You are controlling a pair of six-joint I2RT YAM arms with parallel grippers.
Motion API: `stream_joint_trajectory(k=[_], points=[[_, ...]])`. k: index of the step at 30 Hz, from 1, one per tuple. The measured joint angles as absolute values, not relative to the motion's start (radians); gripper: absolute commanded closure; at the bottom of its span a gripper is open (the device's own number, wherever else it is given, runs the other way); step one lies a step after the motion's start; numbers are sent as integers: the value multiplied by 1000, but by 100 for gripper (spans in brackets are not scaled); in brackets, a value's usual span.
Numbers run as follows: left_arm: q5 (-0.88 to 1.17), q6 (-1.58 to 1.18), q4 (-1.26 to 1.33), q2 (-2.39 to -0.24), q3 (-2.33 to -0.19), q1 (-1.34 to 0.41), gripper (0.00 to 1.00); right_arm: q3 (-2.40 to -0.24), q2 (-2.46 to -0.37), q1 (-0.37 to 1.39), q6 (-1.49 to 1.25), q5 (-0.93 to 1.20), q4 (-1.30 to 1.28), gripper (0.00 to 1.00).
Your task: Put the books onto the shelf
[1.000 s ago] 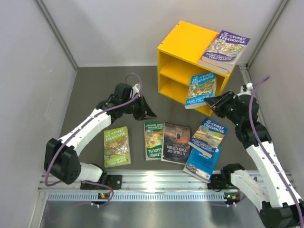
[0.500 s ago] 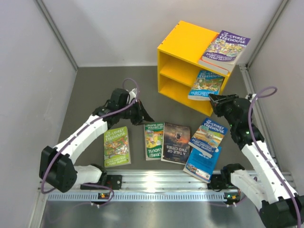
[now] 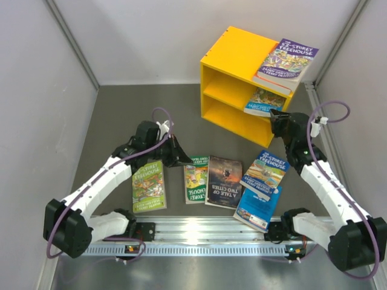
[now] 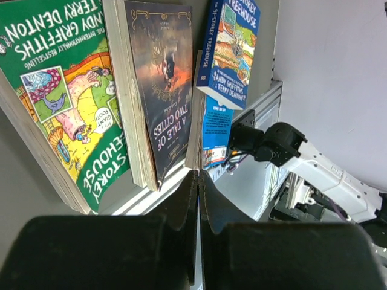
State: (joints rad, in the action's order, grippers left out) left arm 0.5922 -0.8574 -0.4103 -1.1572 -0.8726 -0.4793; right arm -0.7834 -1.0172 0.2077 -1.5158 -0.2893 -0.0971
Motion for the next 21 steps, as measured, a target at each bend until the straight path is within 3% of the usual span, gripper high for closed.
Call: stream_joint_trajectory(k=[10,13,14,17,19,21], points=[[635,-829,-413,-1137,-852,-457,96,-835,-1104,250,-1557,-384,-112,100],[646,-812,-419,-1134,-852,-442,96,-840,-1117,253,-1556,-391,-112,76],[650,-806,-422,-1133,-850,-437,97,-840,-1120,253,-1554,-392,-112,53],[657,-789,-438,-1129,-850,-430,97,-838,-1122,255,-1551,-388,-119,15],[662,-781,-447,-1126,-849,-428,97,-834,-1119,257,-1538,-382,-115,4],[663,-777,-451,-1122,-845,-428,97,-826,-1110,258,-1522,-380,-111,1]])
